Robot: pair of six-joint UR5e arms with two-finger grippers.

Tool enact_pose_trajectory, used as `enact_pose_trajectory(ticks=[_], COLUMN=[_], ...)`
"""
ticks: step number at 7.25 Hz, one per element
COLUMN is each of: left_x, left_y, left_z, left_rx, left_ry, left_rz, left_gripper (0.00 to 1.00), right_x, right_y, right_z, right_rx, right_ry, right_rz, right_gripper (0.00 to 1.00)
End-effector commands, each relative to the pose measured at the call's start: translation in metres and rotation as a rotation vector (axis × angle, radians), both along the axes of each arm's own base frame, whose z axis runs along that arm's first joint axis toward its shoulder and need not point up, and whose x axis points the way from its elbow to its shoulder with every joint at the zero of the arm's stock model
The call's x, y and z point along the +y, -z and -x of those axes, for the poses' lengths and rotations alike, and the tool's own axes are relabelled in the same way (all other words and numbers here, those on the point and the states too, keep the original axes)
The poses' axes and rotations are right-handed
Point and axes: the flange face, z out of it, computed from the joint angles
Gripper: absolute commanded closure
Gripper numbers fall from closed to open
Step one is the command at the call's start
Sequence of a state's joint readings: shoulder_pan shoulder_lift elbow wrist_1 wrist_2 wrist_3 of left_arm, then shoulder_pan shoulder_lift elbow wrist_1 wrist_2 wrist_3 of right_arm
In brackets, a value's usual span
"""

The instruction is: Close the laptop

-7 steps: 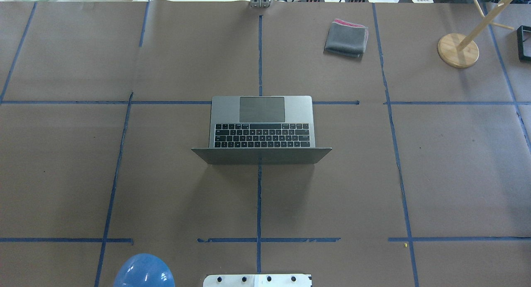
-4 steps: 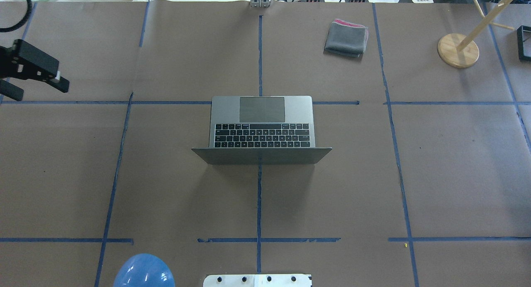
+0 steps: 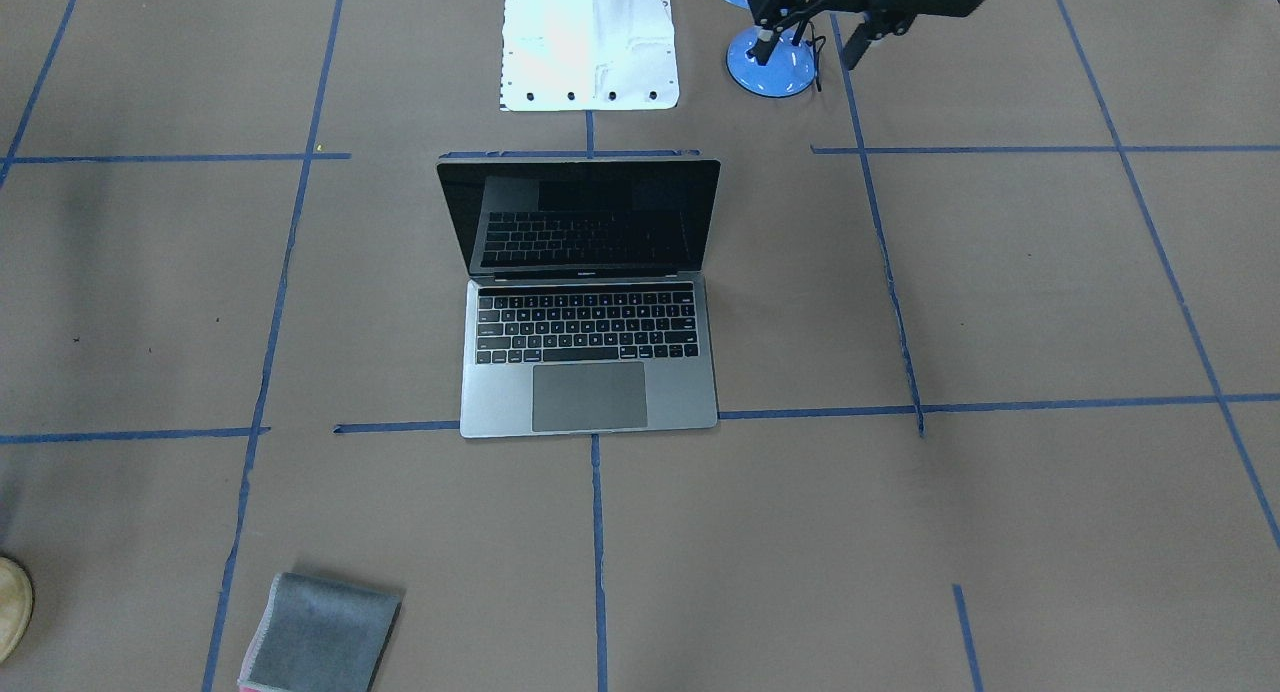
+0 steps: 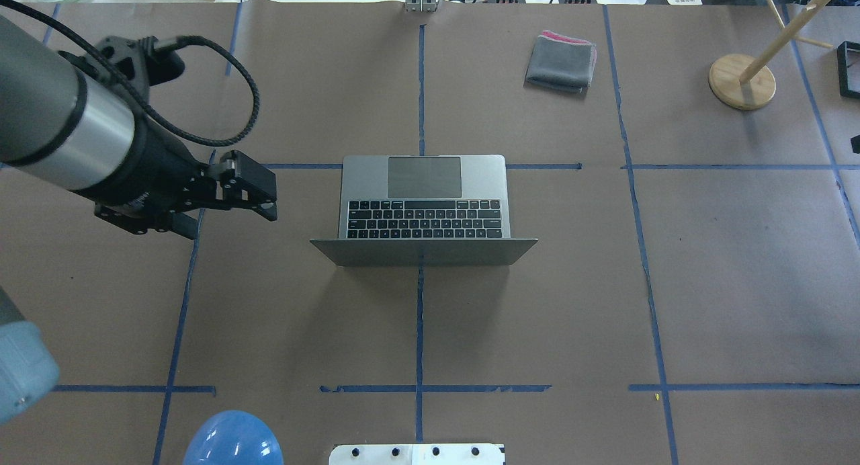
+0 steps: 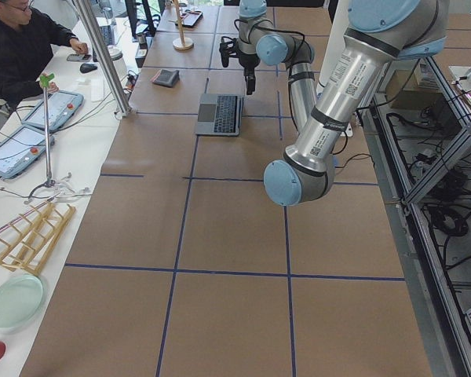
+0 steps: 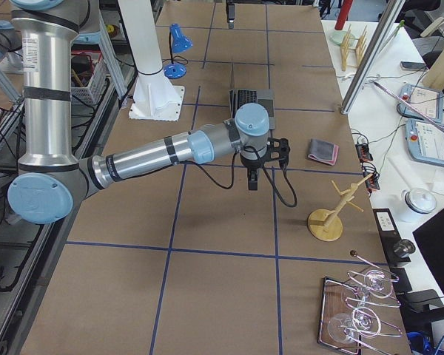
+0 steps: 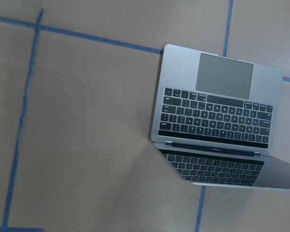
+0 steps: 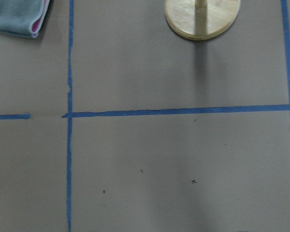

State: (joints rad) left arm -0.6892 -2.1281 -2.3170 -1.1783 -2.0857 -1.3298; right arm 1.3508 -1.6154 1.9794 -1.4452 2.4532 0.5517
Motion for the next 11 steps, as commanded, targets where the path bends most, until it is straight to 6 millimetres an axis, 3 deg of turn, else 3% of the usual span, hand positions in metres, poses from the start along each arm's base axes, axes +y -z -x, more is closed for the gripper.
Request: enact_pose_trajectory(ticks=[1, 2, 3, 4, 5, 6, 7, 8, 9, 10, 11], left_x=[0.029, 0.030, 0.043, 0.055, 0.054, 0.056, 0.058, 0.056, 0.053, 0.052, 0.048], left_y=[0.016, 0.016, 0.013, 0.012, 0.010, 0.010, 0.010, 0.009, 0.011, 0.010, 0.007], left_z=[-0.048, -0.057, -0.081, -0.101, -0.109, -0.113, -0.118, -0.125, -0.132, -0.140, -0.149], left_rx=[-0.006, -0.009, -0.030, -0.023, -0.017, -0.012, -0.013, -0.020, -0.022, -0.022, -0.025], left_ry=[0.020, 0.017, 0.004, -0.017, -0.008, -0.013, -0.021, -0.024, -0.024, -0.029, -0.030], left_rz=[-0.016, -0.021, -0.043, -0.064, -0.045, -0.044, -0.043, -0.041, -0.042, -0.044, -0.045], left_gripper=[0.02, 0.10, 0.27, 0.55, 0.81, 0.91, 0.94, 0.95, 0.98, 1.00, 1.00], right_x=[0.022, 0.035, 0.050, 0.069, 0.089, 0.112, 0.136, 0.156, 0.177, 0.194, 0.201], right_y=[0.080, 0.116, 0.145, 0.167, 0.185, 0.194, 0.200, 0.206, 0.217, 0.236, 0.273], right_z=[0.090, 0.130, 0.166, 0.189, 0.217, 0.242, 0.268, 0.282, 0.299, 0.331, 0.354], right_rx=[-0.129, -0.163, -0.184, -0.206, -0.223, -0.225, -0.206, -0.193, -0.177, -0.133, -0.101], right_ry=[-0.067, -0.110, -0.111, -0.107, -0.111, -0.124, -0.122, -0.095, -0.110, -0.131, -0.126], right_rz=[0.040, 0.073, 0.071, 0.068, 0.069, 0.068, 0.036, 0.025, 0.008, -0.004, -0.015], right_gripper=[0.00, 0.00, 0.00, 0.01, 0.14, 0.45, 0.80, 0.98, 1.00, 1.00, 1.00])
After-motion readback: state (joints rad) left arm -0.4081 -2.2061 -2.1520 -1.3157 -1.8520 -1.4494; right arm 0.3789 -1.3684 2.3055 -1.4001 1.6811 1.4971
